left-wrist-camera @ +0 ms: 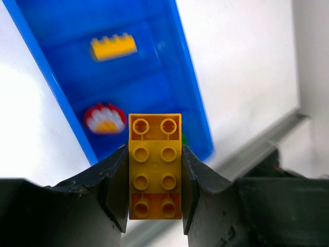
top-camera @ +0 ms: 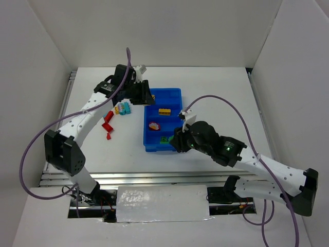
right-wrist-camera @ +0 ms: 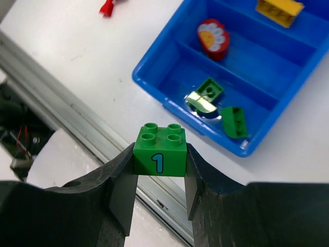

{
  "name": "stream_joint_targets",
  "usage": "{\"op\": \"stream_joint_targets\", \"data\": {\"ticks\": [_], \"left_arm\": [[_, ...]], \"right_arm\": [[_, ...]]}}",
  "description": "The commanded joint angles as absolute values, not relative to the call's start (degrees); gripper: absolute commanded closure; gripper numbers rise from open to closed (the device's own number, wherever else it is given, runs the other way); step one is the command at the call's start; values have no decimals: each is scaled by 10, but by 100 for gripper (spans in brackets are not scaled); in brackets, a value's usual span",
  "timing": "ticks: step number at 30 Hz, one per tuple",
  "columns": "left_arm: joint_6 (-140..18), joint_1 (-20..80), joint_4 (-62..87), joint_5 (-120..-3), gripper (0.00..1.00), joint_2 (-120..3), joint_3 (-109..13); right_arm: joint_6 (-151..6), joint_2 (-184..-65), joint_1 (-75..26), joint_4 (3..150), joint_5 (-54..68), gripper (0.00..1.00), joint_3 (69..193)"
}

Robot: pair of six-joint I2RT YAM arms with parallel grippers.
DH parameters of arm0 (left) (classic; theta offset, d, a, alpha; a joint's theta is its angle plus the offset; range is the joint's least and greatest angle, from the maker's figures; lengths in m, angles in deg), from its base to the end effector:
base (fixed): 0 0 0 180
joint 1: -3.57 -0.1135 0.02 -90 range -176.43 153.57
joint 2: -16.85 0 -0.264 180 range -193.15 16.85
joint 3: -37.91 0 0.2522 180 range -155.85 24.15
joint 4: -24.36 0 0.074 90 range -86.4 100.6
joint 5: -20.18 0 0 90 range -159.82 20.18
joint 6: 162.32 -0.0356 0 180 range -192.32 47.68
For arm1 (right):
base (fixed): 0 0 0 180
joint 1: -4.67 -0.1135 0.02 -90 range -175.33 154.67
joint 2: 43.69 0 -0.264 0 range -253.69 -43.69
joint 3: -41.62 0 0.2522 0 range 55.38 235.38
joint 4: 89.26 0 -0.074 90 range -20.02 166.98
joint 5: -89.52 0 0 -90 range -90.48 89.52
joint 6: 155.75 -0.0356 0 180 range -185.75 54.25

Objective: Sort the legos into containers by color

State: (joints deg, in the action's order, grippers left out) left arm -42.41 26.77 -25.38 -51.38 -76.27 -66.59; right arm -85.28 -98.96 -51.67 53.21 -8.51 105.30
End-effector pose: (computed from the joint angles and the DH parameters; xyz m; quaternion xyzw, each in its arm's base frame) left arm 0.3321 -0.1546 0.3600 0.0177 0.8911 -0.3212 0.3201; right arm 0.1230 0.1758 0.3142 -0.2379 0.8273 0.2631 0.4357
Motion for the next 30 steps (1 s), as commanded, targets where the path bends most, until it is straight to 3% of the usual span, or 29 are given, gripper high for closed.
{"op": "stream_joint_targets", "data": {"ticks": [1,10,18,22,30], "left_arm": [[-487,273,-138,-564,94,-823,-691],[-537,291,-144,-609,81,-1002,-844],[-523,298,-104,-628,66,-1015,-796],[-525,313,-107,-645,53,-1016,-782],[-522,314,-113,-659,40,-1001,-760]], "right_arm": [[-896,-948,-511,494,-170,100,1078],[-916,-862,-499,418,-181,100,1105],[-910,-832,-494,391,-213,100,1095],[-907,-831,-495,395,-217,100,1092],[-908,-825,-495,400,-216,100,1089]]}}
